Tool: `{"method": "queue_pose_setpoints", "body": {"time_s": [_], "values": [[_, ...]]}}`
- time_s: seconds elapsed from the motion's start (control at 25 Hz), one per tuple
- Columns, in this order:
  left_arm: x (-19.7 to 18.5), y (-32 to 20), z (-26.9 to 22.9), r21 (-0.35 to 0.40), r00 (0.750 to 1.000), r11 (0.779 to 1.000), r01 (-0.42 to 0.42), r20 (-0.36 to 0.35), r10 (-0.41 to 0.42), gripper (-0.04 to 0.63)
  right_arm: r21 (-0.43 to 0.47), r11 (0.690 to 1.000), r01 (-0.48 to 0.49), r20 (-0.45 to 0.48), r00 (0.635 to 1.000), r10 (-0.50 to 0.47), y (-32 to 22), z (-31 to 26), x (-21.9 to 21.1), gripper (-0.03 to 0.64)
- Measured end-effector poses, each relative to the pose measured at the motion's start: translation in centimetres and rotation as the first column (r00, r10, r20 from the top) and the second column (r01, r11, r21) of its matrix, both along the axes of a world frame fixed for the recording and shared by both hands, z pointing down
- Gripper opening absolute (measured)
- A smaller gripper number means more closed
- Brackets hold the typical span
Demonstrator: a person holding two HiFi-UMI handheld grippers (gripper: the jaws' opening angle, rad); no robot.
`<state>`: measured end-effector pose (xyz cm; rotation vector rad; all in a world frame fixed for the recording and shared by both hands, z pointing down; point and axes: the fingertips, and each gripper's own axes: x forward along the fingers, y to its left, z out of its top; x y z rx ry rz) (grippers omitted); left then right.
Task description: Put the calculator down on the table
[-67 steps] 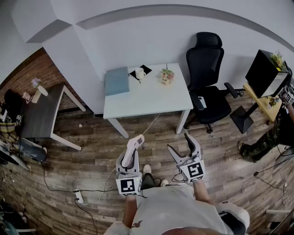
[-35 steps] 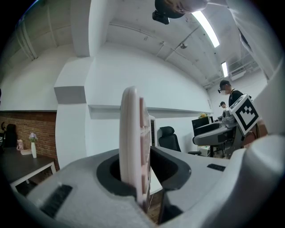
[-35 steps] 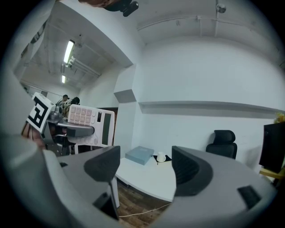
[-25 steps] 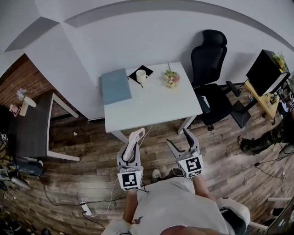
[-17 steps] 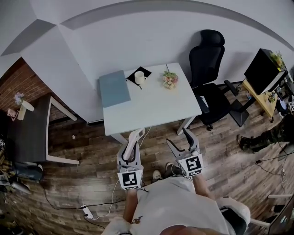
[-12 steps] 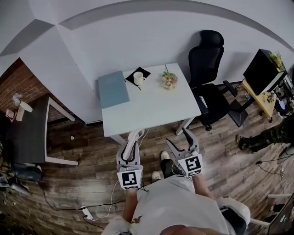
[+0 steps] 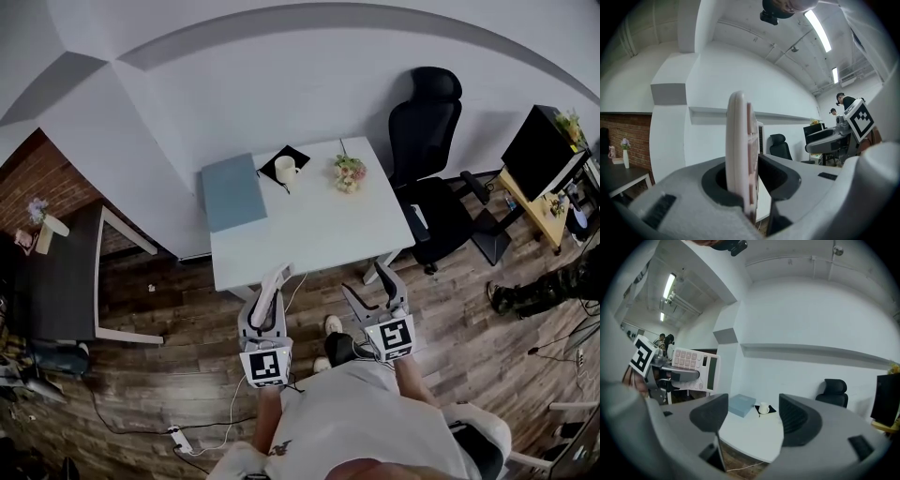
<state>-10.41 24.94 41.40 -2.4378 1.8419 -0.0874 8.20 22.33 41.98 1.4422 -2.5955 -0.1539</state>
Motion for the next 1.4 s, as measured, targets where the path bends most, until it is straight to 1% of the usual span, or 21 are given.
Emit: {"method": "queue_pose_setpoints", "body": {"time_s": [0.08, 0.32, 0.44, 0.64, 0.76, 0.96, 1.12, 1.24, 1.4], "values": [[-0.1, -0.9, 0.2, 0.004, 1.0, 1.0, 0.003, 0.009, -0.003, 0.098, -0.013, 1.0, 0.0, 0.004, 1.0, 0.0, -0.9, 0.0, -0.2, 0.341], [-0.4, -3.8, 0.5, 0.005, 1.0, 1.0, 0.013, 0.015, -0.013, 0.098, -0.002, 1.0, 0.006, 0.005, 1.0, -0.006, -4.1, 0.1, 0.0, 0.341], [-0.3, -5.3, 0.6, 0.011, 1.0, 1.0, 0.016, 0.021, -0.017, 0.098, -0.014, 1.0, 0.004, 0.004, 1.0, -0.004, -5.5, 0.1, 0.3, 0.341], [-0.2, -8.0, 0.7, 0.007, 0.999, 1.0, 0.027, 0.02, -0.027, 0.098, -0.004, 1.0, 0.012, 0.004, 1.0, -0.012, -8.5, 0.4, 0.5, 0.339], [-0.4, -9.3, 0.9, -0.004, 0.999, 0.999, 0.049, 0.025, -0.048, 0.097, -0.001, 1.0, 0.021, 0.004, 1.0, -0.021, -9.9, 0.2, 0.5, 0.339], [0.2, -11.4, 0.9, -0.013, 0.998, 0.998, 0.059, 0.021, -0.058, 0.098, -0.018, 0.999, 0.037, 0.005, 0.999, -0.037, -12.1, -0.1, 0.5, 0.339], [0.7, -13.2, 0.2, -0.001, 0.997, 0.998, 0.066, 0.031, -0.066, 0.098, -0.015, 0.998, 0.053, 0.007, 0.999, -0.053, -14.3, -0.1, 0.8, 0.339], [1.1, -14.4, 0.8, -0.021, 0.996, 0.997, 0.081, 0.035, -0.08, 0.098, -0.011, 0.998, 0.065, 0.006, 0.998, -0.065, -16.0, 0.2, 1.2, 0.339], [1.9, -16.1, 0.3, -0.005, 0.996, 0.997, 0.082, 0.041, -0.081, 0.097, -0.016, 0.997, 0.079, 0.007, 0.997, -0.079, -17.7, 0.5, 1.6, 0.339]]}}
